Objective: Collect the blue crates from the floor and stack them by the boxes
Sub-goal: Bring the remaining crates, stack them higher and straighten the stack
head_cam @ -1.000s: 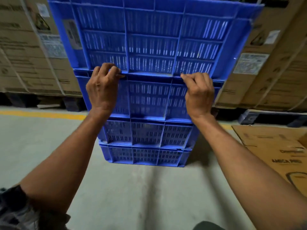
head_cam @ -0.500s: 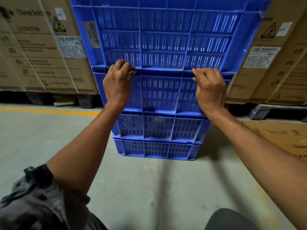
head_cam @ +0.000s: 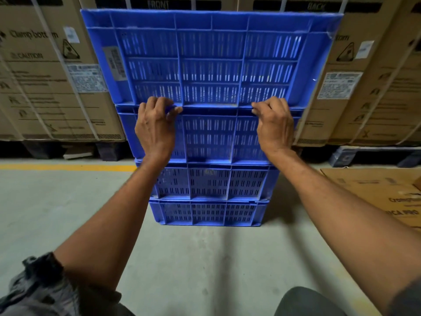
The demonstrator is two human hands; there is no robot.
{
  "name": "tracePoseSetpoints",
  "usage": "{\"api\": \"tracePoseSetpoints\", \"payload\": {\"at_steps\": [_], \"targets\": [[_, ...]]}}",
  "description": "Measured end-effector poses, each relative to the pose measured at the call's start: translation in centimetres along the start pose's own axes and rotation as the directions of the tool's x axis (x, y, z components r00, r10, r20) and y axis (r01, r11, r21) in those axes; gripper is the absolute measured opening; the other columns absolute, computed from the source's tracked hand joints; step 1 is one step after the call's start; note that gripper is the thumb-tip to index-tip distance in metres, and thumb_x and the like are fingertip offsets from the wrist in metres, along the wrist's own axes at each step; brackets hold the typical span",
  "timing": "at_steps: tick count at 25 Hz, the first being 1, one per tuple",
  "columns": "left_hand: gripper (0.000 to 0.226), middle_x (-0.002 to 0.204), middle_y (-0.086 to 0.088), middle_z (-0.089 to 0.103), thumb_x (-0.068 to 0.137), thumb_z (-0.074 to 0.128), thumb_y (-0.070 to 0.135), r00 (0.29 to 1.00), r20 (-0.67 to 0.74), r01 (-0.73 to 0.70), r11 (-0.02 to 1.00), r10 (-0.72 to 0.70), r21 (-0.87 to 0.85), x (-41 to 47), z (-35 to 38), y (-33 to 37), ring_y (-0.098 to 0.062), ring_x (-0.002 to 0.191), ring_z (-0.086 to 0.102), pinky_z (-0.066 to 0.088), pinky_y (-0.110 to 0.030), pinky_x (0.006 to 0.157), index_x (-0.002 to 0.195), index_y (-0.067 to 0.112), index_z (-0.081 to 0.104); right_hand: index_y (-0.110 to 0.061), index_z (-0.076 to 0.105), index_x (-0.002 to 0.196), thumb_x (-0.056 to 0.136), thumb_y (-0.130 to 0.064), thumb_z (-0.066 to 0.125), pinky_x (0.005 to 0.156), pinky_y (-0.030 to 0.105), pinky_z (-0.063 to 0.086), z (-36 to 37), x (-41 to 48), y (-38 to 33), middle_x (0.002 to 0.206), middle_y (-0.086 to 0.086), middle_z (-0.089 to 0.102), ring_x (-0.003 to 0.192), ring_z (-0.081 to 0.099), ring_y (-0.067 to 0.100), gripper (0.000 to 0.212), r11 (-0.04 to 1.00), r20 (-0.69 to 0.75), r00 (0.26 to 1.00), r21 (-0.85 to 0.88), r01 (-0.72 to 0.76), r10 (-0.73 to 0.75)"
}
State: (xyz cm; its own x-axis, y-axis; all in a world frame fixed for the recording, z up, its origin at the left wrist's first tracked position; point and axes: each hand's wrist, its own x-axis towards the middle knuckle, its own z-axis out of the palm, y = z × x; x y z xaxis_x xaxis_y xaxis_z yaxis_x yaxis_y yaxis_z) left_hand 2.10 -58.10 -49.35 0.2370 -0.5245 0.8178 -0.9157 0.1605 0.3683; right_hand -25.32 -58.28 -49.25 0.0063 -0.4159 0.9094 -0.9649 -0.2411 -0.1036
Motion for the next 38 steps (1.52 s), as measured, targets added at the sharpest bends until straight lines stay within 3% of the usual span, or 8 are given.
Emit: {"api": "tracePoseSetpoints", "payload": {"at_steps": [4, 6, 11, 18, 22, 28, 33, 38], "targets": [[0.023, 0.112, -0.001, 0.066, 0.094, 0.063, 0.037, 0.889, -0.006, -0.457, 0.888, 0.457, -0.052, -0.9, 1.4, 5.6, -0.025, 0.094, 0.056, 0.043, -0.035, 0.073, 0.109, 0.02, 0.069, -0.015, 0.068, 0.105, 0.089, -0.012, 0.068, 0.084, 0.033, 0.044, -2.5, -0.5, 2.5, 0.104, 0.004, 0.063, 0.1, 0.054, 0.024, 0.017, 0.91, -0.121, 0.906, 0.147, -0.387, 0.405], [0.024, 0.117, 0.001, 0.066, 0.092, 0.066, 0.033, 0.808, 0.108, -0.576, 0.815, 0.579, -0.06, -1.4, 3.2, 8.2, -0.025, 0.098, 0.057, 0.044, -0.037, 0.076, 0.113, 0.021, 0.069, -0.015, 0.069, 0.116, 0.09, -0.01, 0.067, 0.092, 0.036, 0.046, -3.4, -1.0, 4.9, 0.113, 0.003, 0.063, 0.108, 0.053, 0.025, 0.026, 0.901, -0.037, 0.903, 0.092, -0.423, 0.428], [0.007, 0.096, 0.001, 0.067, 0.095, 0.064, 0.023, 0.888, 0.066, -0.45, 0.89, 0.455, -0.073, -2.2, 5.0, 9.5, -0.022, 0.08, 0.057, 0.041, -0.034, 0.067, 0.101, 0.02, 0.066, -0.021, 0.074, 0.112, 0.095, -0.023, 0.064, 0.072, 0.039, 0.052, -3.9, -0.9, 8.6, 0.105, -0.003, 0.067, 0.096, 0.053, 0.026, 0.019, 0.994, 0.104, 0.993, -0.093, -0.054, 0.064], [0.006, 0.071, 0.002, 0.062, 0.095, 0.064, 0.022, 0.893, -0.013, -0.448, 0.892, 0.449, 0.066, -1.3, 5.7, 9.3, -0.019, 0.064, 0.052, 0.027, -0.031, 0.053, 0.09, 0.024, 0.066, -0.011, 0.071, 0.084, 0.095, -0.019, 0.063, 0.056, 0.035, 0.045, -2.5, -0.3, 9.0, 0.078, 0.003, 0.063, 0.078, 0.057, 0.024, 0.016, 0.958, -0.097, 0.992, -0.281, 0.052, -0.083], [0.005, 0.094, 0.002, 0.067, 0.096, 0.064, 0.022, 0.908, -0.103, -0.41, 0.912, 0.406, -0.021, -3.4, 5.1, 8.8, -0.019, 0.079, 0.056, 0.039, -0.028, 0.054, 0.097, 0.021, 0.068, -0.014, 0.066, 0.092, 0.094, -0.027, 0.067, 0.067, 0.033, 0.044, -2.9, -3.8, 7.6, 0.091, 0.002, 0.063, 0.085, 0.053, 0.023, 0.014, 0.984, -0.156, 0.988, -0.172, -0.033, 0.006], [0.043, 0.11, -0.002, 0.07, 0.092, 0.073, 0.017, 0.83, 0.385, -0.442, 0.897, 0.404, 0.014, -13.9, 8.6, 2.1, -0.027, 0.09, 0.063, 0.051, -0.037, 0.057, 0.133, 0.02, 0.062, -0.013, 0.068, 0.121, 0.091, -0.017, 0.073, 0.076, 0.04, 0.05, 3.1, -15.1, 7.3, 0.111, 0.002, 0.066, 0.098, 0.057, 0.025, 0.031, 0.974, 0.403, 0.895, -0.037, 0.225, -0.192], [0.047, 0.106, -0.001, 0.071, 0.08, 0.08, 0.008, 0.795, 0.443, -0.495, 0.865, 0.415, 0.078, -14.4, 9.0, 1.3, -0.025, 0.084, 0.061, 0.047, -0.034, 0.059, 0.124, 0.022, 0.069, -0.013, 0.07, 0.094, 0.089, -0.007, 0.074, 0.064, 0.036, 0.04, 5.2, -15.3, 7.3, 0.082, 0.003, 0.061, 0.078, 0.055, 0.023, 0.009, 0.935, 0.316, 0.924, -0.206, 0.289, -0.216], [0.042, 0.086, 0.0, 0.067, 0.074, 0.085, 0.01, 0.742, 0.466, -0.593, 0.796, 0.483, 0.12, -13.5, 9.4, 0.9, -0.019, 0.071, 0.056, 0.028, -0.027, 0.051, 0.112, 0.022, 0.072, -0.01, 0.057, 0.07, 0.077, 0.005, 0.074, 0.061, 0.035, 0.027, 5.2, -14.6, 6.9, 0.066, 0.006, 0.048, 0.065, 0.043, 0.025, 0.023, 0.894, 0.234, 0.92, -0.253, 0.369, -0.313]]}}
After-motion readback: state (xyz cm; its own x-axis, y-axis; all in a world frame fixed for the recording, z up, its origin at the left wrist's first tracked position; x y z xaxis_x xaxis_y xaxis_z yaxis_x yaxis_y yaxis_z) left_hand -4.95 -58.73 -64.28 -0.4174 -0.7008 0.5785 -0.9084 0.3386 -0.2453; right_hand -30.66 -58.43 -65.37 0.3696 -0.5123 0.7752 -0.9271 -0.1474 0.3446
